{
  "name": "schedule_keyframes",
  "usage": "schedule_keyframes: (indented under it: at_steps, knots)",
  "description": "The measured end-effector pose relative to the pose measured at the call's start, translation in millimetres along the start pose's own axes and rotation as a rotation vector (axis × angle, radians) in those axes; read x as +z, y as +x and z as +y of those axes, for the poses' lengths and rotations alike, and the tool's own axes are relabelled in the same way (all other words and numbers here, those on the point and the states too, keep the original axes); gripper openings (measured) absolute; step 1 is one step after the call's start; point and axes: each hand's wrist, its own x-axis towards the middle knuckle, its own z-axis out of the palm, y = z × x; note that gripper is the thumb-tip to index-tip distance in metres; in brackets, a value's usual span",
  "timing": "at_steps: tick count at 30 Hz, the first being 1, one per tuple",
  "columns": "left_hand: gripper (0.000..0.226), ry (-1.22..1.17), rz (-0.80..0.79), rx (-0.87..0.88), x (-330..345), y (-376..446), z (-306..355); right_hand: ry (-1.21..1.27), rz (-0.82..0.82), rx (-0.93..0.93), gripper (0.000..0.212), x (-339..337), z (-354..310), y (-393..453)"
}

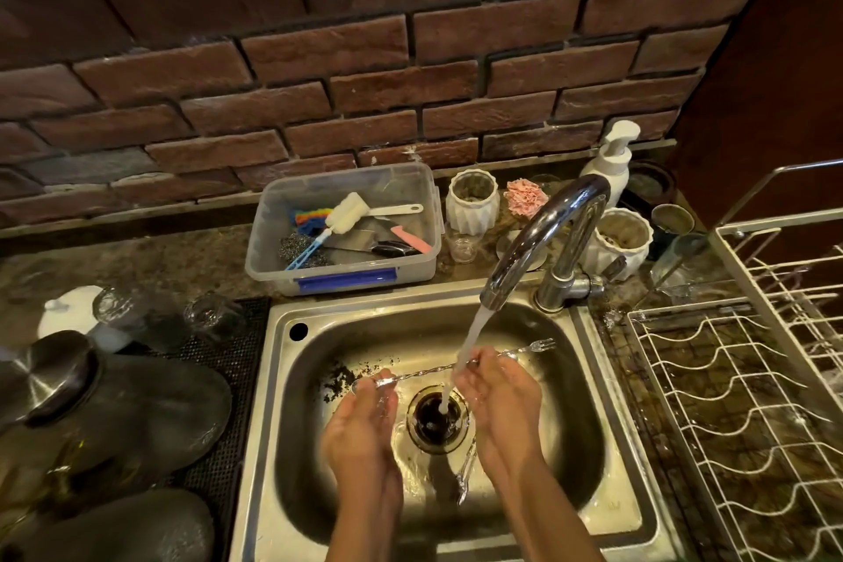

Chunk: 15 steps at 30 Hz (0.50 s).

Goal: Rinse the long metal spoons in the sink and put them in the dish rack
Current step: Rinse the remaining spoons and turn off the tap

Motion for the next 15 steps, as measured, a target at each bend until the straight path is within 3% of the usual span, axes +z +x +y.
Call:
schedule_keyframes:
  at_steps: [4, 11, 15]
  knots:
    - [0.011, 0.091, -0.123, 0.028, -1, -19, -18, -0.145, -0.134, 0.125, 0.013, 23, 35, -19]
    - [0.014, -0.019, -0.001, 0.059, -24, 1, 8, 0.018, 0.002, 0.032, 0.012, 0, 10, 4]
    - [0.011, 0.036, -0.061, -0.016, -10, -17, -18, -0.139, -0.11, 0.129, 0.011, 18, 43, -14]
